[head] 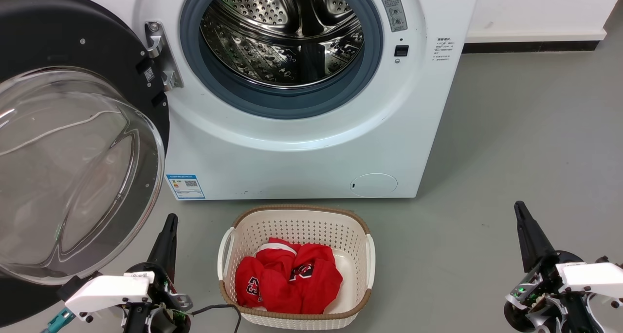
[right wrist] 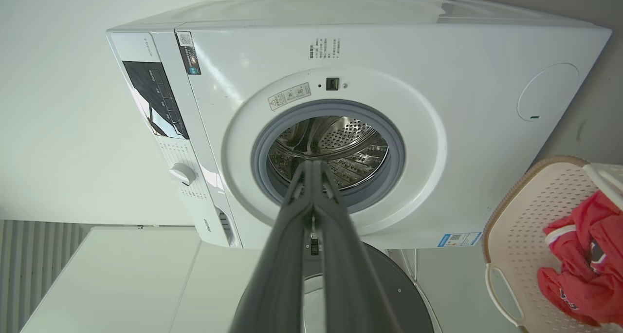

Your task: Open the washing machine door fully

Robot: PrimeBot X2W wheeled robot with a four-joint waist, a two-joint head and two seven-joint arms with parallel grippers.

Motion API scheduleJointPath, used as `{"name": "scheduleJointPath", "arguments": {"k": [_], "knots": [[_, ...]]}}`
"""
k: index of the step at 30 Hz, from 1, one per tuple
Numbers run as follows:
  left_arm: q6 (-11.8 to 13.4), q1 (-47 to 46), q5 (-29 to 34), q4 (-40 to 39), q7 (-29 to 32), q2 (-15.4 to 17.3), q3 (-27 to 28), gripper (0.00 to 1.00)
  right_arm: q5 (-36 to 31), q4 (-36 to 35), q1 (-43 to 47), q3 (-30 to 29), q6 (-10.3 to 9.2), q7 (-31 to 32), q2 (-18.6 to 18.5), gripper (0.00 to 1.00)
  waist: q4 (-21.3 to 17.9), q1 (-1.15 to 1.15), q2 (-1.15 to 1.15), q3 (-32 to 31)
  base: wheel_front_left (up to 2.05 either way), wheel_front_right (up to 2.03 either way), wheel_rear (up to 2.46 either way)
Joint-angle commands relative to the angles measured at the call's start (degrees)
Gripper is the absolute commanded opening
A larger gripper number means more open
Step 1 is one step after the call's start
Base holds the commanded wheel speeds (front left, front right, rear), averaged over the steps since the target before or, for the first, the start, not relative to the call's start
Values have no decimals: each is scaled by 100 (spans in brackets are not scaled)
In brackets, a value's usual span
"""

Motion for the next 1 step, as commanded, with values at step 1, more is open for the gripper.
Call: {"name": "scheduleJointPath", "arguments": {"k": [1], "knots": [[-21,-58,-9,4,15,13,15,0,-15,7,-74,-12,0,19,9,0,0,0,0,0,0,0,0]]}}
